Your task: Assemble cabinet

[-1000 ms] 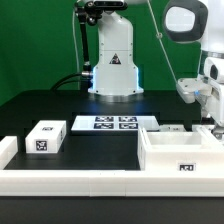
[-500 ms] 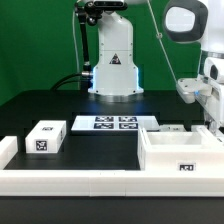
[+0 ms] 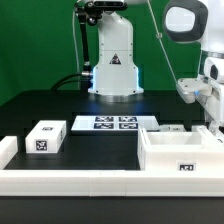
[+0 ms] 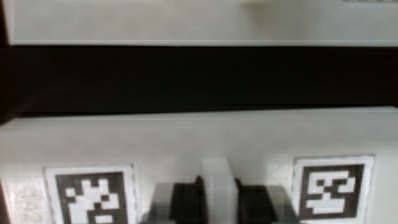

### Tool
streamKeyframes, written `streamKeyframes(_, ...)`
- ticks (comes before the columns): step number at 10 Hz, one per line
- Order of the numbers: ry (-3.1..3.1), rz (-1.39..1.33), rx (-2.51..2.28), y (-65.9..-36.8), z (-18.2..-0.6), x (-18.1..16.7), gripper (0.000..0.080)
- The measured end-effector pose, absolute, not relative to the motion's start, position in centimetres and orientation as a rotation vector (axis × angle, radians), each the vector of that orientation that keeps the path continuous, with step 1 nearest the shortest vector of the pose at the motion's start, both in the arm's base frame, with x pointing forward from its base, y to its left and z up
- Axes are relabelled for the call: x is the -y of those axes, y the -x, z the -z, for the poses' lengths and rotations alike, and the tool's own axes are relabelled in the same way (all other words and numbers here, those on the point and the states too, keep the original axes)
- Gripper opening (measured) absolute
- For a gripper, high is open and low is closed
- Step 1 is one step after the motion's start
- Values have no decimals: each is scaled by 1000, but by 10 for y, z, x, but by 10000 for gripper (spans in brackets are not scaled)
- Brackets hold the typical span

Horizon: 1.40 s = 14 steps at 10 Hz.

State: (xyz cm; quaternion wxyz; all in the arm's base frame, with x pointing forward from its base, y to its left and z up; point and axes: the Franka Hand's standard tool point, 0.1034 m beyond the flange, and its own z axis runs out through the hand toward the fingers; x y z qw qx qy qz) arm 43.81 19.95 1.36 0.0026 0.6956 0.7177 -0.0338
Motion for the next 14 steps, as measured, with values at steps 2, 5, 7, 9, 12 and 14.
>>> streamKeyframes(2,-2160,119,-2246,-433,-28,-191,61)
streamKeyframes(5,-2087,154,-2260,-427,-61,-155,62)
streamKeyframes(7,-2084,158,-2253,-424,-67,-138,62)
streamKeyframes(9,-2084,160,-2255,-424,-66,-139,62)
streamKeyframes(12,-2107,221,-2227,-427,-69,-127,62)
streamKeyframes(14,-2116,259,-2207,-436,-72,-121,62)
